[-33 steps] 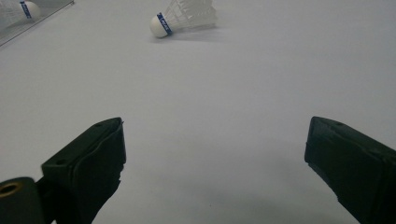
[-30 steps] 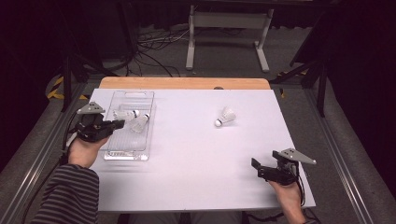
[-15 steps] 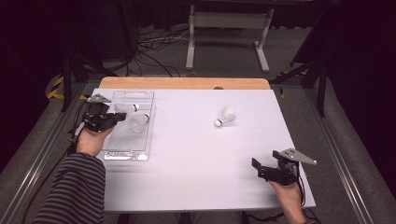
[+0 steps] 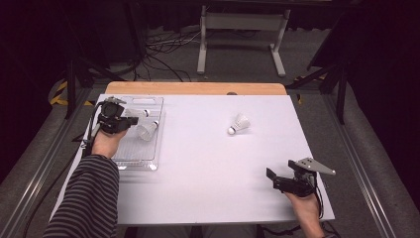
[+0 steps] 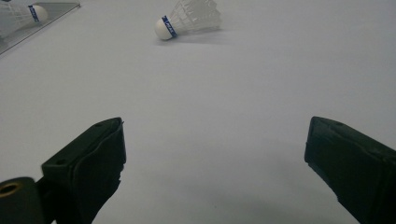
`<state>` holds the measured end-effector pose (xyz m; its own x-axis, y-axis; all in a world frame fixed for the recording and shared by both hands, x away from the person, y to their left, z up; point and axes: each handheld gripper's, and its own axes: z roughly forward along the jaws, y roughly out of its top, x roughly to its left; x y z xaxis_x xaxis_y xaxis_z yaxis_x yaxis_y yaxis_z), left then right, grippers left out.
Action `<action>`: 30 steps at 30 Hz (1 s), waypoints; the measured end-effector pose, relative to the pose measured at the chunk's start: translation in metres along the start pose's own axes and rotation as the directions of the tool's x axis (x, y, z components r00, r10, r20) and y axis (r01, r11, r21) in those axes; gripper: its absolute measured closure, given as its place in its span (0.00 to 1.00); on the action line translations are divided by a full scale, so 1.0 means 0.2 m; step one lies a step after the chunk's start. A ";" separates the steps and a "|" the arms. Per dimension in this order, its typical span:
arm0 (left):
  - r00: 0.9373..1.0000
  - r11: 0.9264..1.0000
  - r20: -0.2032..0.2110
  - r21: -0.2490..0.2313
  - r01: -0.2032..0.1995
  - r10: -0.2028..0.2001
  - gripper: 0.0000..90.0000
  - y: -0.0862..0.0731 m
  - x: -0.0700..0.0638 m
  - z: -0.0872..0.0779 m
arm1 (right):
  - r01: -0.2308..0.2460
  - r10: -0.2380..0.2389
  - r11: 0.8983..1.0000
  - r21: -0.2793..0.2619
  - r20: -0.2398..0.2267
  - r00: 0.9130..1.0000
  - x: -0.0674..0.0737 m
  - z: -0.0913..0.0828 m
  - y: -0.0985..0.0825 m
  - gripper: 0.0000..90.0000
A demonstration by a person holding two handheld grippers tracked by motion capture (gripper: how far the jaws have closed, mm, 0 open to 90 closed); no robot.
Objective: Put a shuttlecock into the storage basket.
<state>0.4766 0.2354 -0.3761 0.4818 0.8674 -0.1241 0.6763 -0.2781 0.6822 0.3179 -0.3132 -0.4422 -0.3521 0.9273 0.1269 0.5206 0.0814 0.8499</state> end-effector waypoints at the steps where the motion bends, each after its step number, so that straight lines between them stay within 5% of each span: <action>1: 1.000 1.000 -0.001 0.001 0.004 -0.004 1.00 0.00 0.00 0.01 | 0.000 0.000 1.000 0.000 -0.001 1.000 0.00 0.00 0.00 0.07; 15: 0.997 0.998 -0.037 0.029 0.063 -0.061 1.00 0.01 0.05 0.08 | 0.001 -0.001 1.000 0.001 -0.006 1.000 0.00 0.00 0.00 0.07; 30: 0.997 0.997 -0.048 0.046 0.067 -0.065 0.99 0.00 0.06 0.12 | 0.006 -0.006 1.000 0.001 -0.009 1.000 0.00 0.00 0.00 0.07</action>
<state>0.4964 0.2354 -0.3943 0.4093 0.9026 -0.1332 0.7322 -0.2379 0.6382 0.3184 -0.3123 -0.4425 -0.3623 0.9234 0.1266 0.5191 0.0871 0.8503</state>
